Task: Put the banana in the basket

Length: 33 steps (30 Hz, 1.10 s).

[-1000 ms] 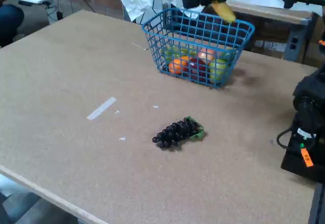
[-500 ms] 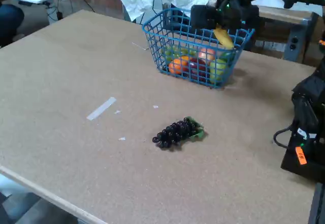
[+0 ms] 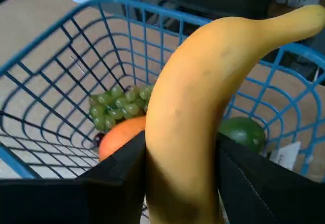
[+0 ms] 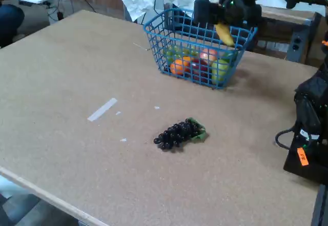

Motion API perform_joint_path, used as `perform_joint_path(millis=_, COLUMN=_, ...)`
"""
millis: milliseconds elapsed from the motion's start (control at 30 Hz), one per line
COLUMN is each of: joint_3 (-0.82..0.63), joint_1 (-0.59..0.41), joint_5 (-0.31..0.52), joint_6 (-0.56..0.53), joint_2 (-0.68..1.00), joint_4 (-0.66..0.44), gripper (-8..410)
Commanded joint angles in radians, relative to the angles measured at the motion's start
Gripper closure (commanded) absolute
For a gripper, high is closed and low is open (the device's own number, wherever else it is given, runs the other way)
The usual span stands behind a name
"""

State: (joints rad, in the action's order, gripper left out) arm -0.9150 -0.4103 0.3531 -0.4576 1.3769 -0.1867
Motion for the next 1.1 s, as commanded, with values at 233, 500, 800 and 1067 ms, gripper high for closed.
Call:
perform_joint_path(millis=233, joint_3=-0.324, joint_1=-0.047, joint_5=-0.095, joint_6=0.12, joint_2=0.248, joint_4=-0.098, gripper=401)
perform_joint_path(millis=500, joint_3=-0.355, joint_1=-0.047, joint_5=-0.149, joint_6=0.126, joint_2=0.396, joint_4=-0.085, gripper=346)
perform_joint_path(millis=800, joint_3=-0.354, joint_1=-0.047, joint_5=-0.223, joint_6=0.117, joint_2=0.455, joint_4=-0.032, gripper=258)
perform_joint_path(millis=1067, joint_3=-0.354, joint_1=-0.047, joint_5=-0.225, joint_6=0.118, joint_2=0.423, joint_4=-0.026, gripper=247)
